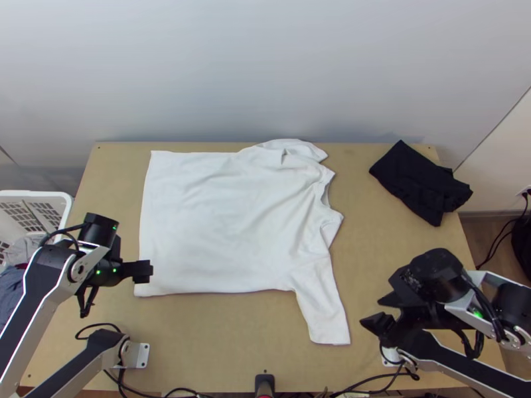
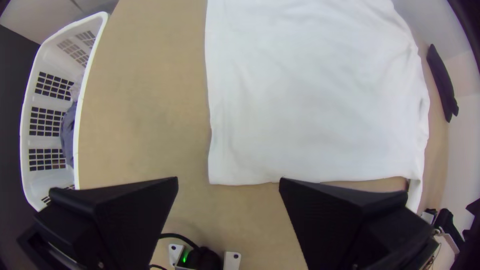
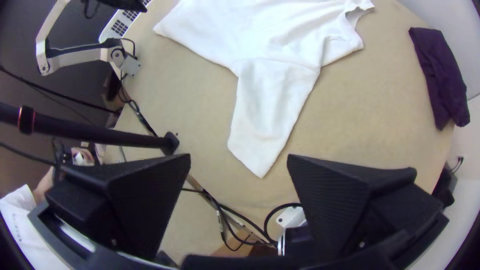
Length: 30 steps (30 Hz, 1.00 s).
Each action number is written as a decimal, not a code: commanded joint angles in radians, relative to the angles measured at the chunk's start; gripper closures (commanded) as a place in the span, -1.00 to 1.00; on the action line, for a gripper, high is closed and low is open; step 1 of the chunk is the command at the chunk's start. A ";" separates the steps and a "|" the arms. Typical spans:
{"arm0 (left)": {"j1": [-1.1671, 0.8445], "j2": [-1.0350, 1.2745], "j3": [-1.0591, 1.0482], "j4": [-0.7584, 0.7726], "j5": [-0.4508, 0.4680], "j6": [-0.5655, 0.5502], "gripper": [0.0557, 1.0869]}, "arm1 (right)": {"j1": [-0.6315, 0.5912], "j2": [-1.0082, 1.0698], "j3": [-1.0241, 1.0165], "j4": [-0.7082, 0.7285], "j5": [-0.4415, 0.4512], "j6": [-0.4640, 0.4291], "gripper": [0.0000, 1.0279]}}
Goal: Fold the t-shirt
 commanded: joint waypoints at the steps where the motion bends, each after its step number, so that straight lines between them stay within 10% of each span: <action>1: 0.060 -0.004 -0.053 0.024 -0.042 0.060 -0.91 | -0.131 0.061 0.062 0.062 -0.003 0.017 -0.93; 9: 0.018 -0.006 -0.175 0.143 -0.049 0.023 -0.90 | -0.387 0.216 0.248 0.200 -0.005 0.018 -0.93; 25: -0.063 0.108 -0.310 0.268 -0.048 -0.049 -0.80 | -0.376 0.346 0.346 0.309 -0.005 0.113 -0.93; 30: -0.117 0.132 -0.341 0.287 -0.048 -0.086 -0.44 | -0.385 0.354 0.343 0.309 -0.005 0.115 -0.93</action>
